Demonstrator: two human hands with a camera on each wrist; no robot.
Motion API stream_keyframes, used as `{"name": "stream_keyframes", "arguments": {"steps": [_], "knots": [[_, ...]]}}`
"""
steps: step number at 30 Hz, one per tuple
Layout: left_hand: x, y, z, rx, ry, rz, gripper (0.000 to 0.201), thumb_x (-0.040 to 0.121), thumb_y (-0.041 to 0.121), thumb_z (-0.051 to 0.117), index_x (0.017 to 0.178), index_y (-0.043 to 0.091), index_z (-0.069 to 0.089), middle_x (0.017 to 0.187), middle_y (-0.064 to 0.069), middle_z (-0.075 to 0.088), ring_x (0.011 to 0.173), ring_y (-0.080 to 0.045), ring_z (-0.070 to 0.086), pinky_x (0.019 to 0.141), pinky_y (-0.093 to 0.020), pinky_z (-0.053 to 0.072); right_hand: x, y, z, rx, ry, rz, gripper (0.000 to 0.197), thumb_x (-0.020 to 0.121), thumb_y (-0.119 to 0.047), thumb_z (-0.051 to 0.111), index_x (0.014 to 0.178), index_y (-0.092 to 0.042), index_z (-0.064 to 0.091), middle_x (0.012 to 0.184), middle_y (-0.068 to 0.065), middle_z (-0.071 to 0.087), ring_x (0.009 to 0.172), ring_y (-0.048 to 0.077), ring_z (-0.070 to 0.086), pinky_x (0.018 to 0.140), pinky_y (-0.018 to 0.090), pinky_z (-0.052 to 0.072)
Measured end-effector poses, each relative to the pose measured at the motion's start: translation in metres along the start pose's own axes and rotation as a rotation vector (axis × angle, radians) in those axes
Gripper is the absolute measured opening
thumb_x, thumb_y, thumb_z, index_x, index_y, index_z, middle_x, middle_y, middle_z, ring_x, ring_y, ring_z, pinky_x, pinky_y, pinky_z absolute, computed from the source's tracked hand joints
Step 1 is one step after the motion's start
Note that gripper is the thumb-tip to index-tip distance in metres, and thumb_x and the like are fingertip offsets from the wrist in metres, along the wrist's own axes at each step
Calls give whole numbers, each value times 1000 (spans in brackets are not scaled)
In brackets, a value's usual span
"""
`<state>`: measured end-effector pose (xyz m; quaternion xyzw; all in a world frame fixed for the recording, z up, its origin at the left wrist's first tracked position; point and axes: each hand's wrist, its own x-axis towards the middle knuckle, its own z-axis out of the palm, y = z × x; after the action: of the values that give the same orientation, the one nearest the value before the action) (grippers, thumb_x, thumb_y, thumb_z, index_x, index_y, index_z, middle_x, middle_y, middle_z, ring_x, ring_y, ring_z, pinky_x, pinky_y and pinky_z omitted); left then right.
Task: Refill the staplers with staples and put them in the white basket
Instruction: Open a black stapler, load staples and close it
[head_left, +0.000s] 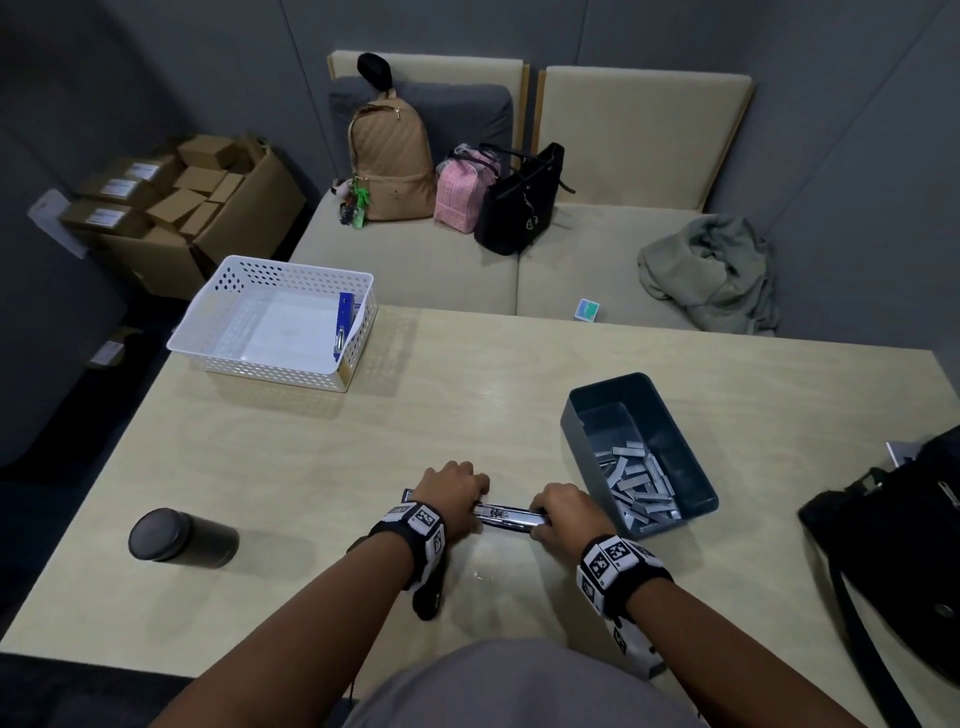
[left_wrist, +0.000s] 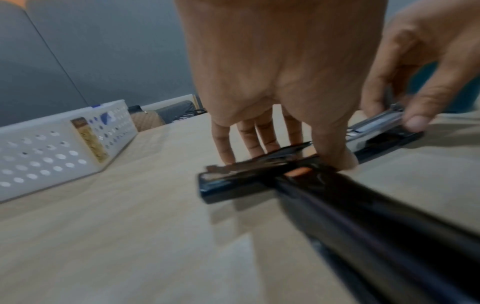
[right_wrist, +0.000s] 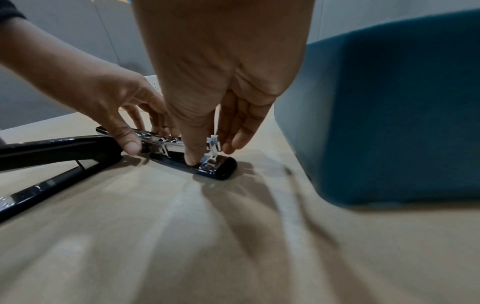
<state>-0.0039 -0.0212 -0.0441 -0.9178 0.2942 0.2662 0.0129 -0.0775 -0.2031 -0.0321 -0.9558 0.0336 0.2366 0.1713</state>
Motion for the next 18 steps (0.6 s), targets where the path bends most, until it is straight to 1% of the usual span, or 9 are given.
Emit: {"name": "stream_keyframes", "arguments": {"steps": [2, 6, 9, 11, 13, 14, 15, 17, 18], "knots": [[-2, -14, -9, 64, -53, -28, 58, 69, 44, 79, 117, 22, 56, 119, -5, 56, 113, -28, 52, 90, -47, 42, -2, 3, 3, 5, 21, 19, 23, 84, -27, 66, 104, -19, 70, 104, 3, 62, 95, 24, 62, 80, 31, 50], [-5, -33, -36, 93, -126, -65, 31, 73, 32, 76, 98, 17, 64, 108, -9, 65, 100, -33, 62, 85, -46, 46, -3, 5, 6, 52, 25, 41, 30, 83, -25, 67, 112, -19, 67, 109, 2, 62, 100, 23, 62, 84, 31, 51], [-1, -35, -53, 53, -79, -43, 20, 84, 23, 62, 100, 13, 62, 111, -15, 63, 97, -36, 62, 81, -41, 53, -2, 6, 5, 105, 40, 36, 37, 81, -17, 65, 117, -21, 59, 110, 2, 64, 100, 23, 62, 86, 32, 52], [3, -34, -59, 9, -94, -29, 32, 86, 33, 62, 113, 16, 58, 119, -12, 60, 104, -33, 59, 84, -40, 50, -2, 6, 4, 115, 58, 39, 32, 80, -14, 63, 111, -21, 58, 105, 2, 66, 94, 22, 62, 81, 32, 53], [4, -32, -63, -22, -150, -27, 57, 80, 54, 66, 123, 20, 53, 122, -8, 58, 107, -30, 58, 84, -38, 48, -1, 8, 3, 132, 64, 45, 30, 78, -14, 65, 106, -21, 58, 100, 3, 67, 88, 21, 62, 77, 32, 54], [3, -29, -66, -50, -181, -27, 65, 75, 61, 68, 124, 21, 53, 121, -8, 59, 101, -27, 61, 78, -34, 50, 0, 8, 3, 142, 61, 49, 30, 77, -13, 66, 105, -22, 58, 98, 3, 67, 87, 20, 62, 76, 32, 55], [1, -26, -69, -91, -207, -12, 66, 73, 60, 71, 123, 21, 55, 119, -7, 61, 86, -22, 63, 67, -28, 49, 0, 7, 3, 153, 58, 54, 31, 77, -13, 68, 105, -21, 58, 98, 3, 67, 86, 20, 63, 76, 31, 55], [0, -13, -72, -149, -232, 63, 51, 74, 45, 77, 114, 18, 61, 114, -7, 65, 60, -14, 57, 49, -20, 40, 0, 7, 2, 181, 54, 67, 33, 76, -13, 71, 106, -21, 59, 97, 2, 66, 86, 20, 63, 76, 31, 56], [0, -6, -72, -139, -209, 109, 42, 73, 36, 79, 108, 17, 65, 110, -6, 66, 61, -15, 56, 50, -21, 40, 0, 7, 2, 197, 54, 77, 34, 76, -12, 72, 106, -21, 59, 96, 2, 65, 85, 19, 63, 76, 30, 56]]}}
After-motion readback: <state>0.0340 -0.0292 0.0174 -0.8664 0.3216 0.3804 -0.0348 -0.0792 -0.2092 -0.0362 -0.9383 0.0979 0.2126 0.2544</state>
